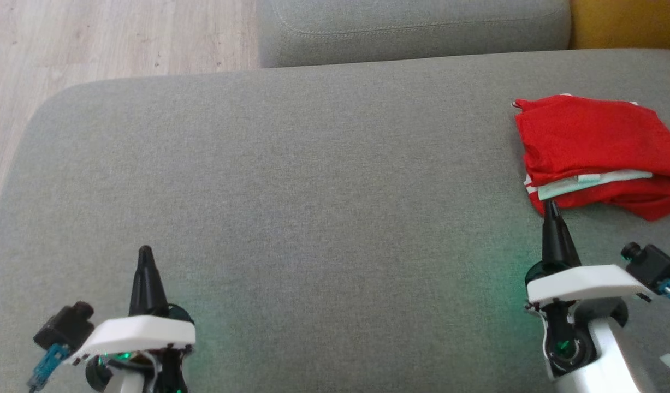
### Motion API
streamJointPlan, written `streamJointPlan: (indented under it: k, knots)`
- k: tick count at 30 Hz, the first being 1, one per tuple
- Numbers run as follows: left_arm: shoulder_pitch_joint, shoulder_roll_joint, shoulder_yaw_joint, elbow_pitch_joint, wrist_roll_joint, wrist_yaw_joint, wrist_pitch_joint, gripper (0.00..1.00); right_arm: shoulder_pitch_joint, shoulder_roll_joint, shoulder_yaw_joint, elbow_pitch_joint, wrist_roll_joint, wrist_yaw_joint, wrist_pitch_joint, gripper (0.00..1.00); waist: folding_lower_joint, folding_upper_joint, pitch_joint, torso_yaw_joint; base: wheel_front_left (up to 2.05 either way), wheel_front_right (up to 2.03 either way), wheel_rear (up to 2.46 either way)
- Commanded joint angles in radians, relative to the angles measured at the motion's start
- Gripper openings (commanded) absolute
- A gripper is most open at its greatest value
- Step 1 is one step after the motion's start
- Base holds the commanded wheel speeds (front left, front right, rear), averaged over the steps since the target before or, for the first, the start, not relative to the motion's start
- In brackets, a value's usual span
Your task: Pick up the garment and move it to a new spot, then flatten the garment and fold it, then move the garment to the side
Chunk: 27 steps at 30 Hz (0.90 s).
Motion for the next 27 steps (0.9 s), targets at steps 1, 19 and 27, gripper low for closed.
streamJointPlan:
  k: [1, 19, 27]
  knots:
    - [-0.031, 0.003, 0.030, -0.035, -0.027, -0.008, 0.008, 0.00, -0.018, -0.013, -0.004, -0.040, 0.033, 0.000, 0.008, 0.00, 0.0000, 0.0000, -0.001, 0.000, 0.00, 0.00, 0.00]
    - [-0.029, 0.004, 0.060, -0.044, -0.205, -0.022, 0.061, 0.00, 0.001, -0.015, -0.033, -0.067, 0.223, 0.000, 0.059, 0.00, 0.0000, 0.0000, -0.014, 0.002, 0.00, 0.00, 0.00]
    - [-0.028, 0.005, 0.074, -0.047, -0.284, -0.028, 0.085, 0.00, 0.009, -0.015, -0.047, -0.079, 0.307, -0.001, 0.082, 0.00, 0.0000, 0.0000, -0.020, 0.003, 0.00, 0.00, 0.00]
